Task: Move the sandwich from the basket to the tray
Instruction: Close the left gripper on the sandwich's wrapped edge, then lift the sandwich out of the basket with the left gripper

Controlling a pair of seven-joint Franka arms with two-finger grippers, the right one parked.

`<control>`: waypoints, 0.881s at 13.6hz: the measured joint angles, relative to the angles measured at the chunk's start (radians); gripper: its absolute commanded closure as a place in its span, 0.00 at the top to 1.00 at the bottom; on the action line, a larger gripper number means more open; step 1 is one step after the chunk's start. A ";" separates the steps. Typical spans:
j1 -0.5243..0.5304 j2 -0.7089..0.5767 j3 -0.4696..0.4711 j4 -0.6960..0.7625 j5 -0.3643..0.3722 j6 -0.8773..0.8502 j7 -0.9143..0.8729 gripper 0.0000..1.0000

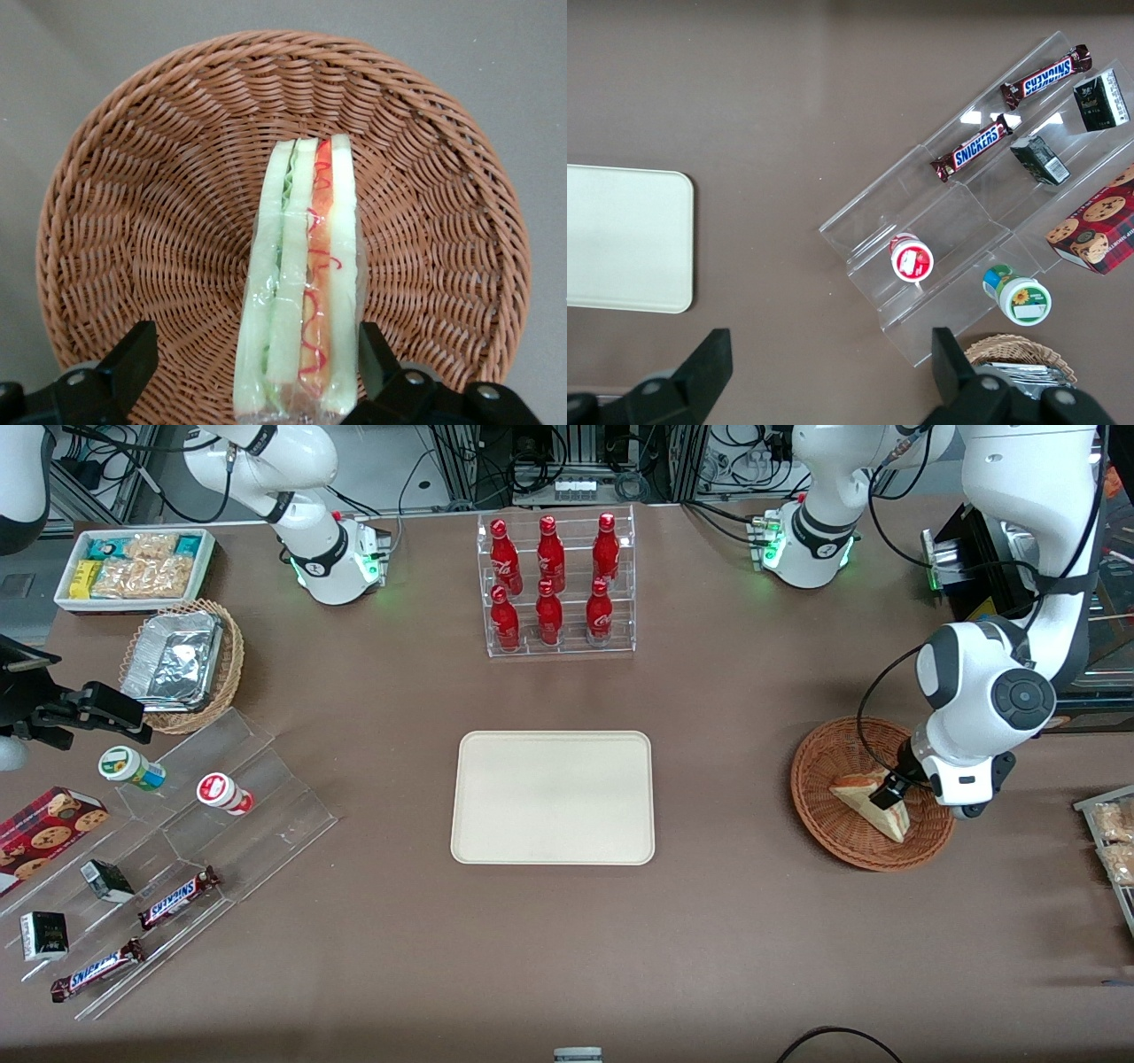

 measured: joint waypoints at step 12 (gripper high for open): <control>-0.043 0.046 -0.007 0.007 -0.051 0.053 -0.091 0.00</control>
